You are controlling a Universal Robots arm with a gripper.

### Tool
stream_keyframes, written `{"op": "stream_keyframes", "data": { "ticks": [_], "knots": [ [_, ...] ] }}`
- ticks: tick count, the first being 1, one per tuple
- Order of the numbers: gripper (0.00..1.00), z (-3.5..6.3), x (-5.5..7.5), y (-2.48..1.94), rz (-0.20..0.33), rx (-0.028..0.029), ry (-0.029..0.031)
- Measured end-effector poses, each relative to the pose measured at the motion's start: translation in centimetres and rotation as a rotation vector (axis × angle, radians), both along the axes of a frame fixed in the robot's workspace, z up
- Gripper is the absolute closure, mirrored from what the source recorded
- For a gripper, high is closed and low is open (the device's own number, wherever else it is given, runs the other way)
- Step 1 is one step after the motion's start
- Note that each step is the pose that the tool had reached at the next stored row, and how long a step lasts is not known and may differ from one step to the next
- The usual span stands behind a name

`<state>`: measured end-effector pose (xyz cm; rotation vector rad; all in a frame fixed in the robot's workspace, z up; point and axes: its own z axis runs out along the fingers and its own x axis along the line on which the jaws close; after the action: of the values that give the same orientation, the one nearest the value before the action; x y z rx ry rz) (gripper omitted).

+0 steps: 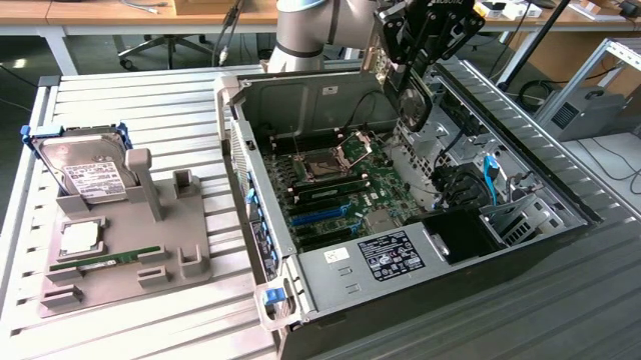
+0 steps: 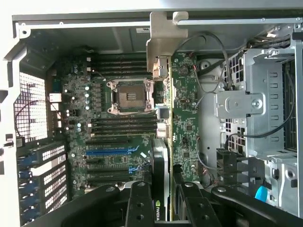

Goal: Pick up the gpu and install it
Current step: 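Pick up the gpu and move the gpu toward the slot, then insert the gpu into the slot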

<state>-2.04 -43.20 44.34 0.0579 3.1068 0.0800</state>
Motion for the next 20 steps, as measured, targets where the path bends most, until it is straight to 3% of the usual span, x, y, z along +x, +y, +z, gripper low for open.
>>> {"op": "stream_keyframes", "data": {
  "ticks": [5, 10, 20],
  "knots": [
    [0.73, 0.00, 0.3, 0.03, 0.003, 0.0000, 0.0000],
    [0.73, -0.01, 1.4, 0.03, 0.006, 0.0000, 0.0000],
    [0.73, -0.01, 1.4, 0.03, 0.005, 0.0000, 0.0000]
  ]
}}
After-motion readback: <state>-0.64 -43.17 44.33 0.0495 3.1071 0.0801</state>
